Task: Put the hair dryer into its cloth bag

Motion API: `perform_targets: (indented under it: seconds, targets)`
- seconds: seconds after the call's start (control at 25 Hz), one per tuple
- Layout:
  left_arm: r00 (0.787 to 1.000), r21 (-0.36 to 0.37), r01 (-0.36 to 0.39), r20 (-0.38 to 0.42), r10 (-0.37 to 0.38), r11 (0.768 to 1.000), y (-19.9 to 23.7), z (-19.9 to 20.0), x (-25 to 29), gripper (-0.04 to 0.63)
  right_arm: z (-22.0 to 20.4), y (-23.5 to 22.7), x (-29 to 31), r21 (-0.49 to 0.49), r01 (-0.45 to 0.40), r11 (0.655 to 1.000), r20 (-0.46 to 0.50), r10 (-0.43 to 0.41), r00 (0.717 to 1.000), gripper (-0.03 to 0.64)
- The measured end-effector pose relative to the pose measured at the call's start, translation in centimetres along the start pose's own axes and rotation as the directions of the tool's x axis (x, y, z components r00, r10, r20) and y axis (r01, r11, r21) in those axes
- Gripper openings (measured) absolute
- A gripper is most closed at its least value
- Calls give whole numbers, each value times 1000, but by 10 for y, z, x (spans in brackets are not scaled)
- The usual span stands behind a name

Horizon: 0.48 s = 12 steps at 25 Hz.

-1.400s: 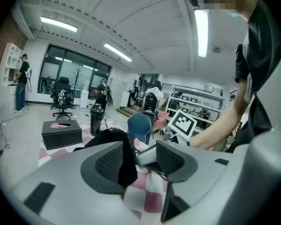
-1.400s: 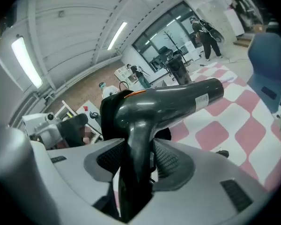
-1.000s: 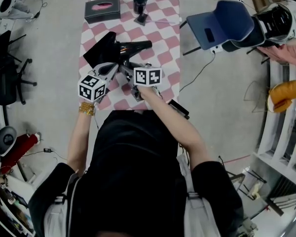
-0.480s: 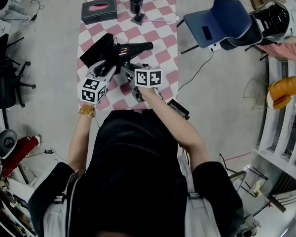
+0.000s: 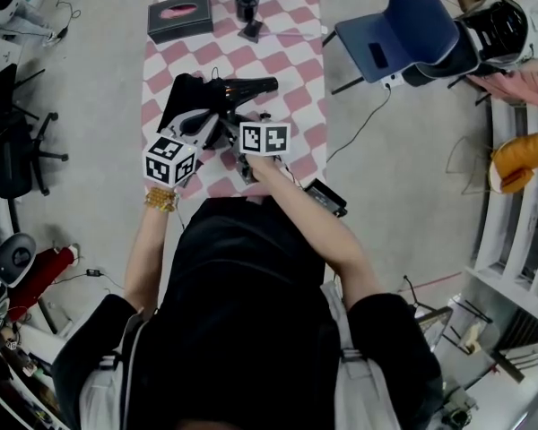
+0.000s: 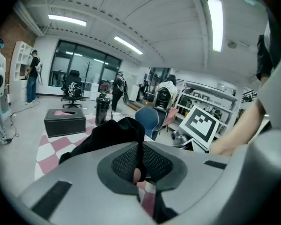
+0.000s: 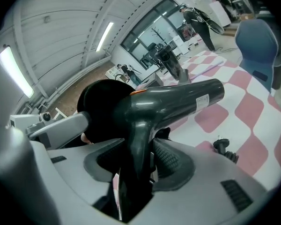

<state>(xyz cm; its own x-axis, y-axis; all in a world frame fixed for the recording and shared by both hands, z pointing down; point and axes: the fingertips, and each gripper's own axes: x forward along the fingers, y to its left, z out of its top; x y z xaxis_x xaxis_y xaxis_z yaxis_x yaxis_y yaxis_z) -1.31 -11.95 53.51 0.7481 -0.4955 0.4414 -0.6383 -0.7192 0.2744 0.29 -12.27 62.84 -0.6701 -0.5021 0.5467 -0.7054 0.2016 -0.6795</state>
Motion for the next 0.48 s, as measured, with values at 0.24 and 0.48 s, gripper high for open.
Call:
perform_targets:
  seconds: [0.24, 0.48]
  targets:
    - [1000, 29, -13, 24, 12, 999, 4, 12, 4, 37, -5, 14, -1, -241, 80, 967, 25, -77, 997, 193]
    - [998, -20, -58, 32, 58, 998, 24, 22, 1, 38, -13, 26, -2, -534, 135, 834, -2, -161, 987, 193]
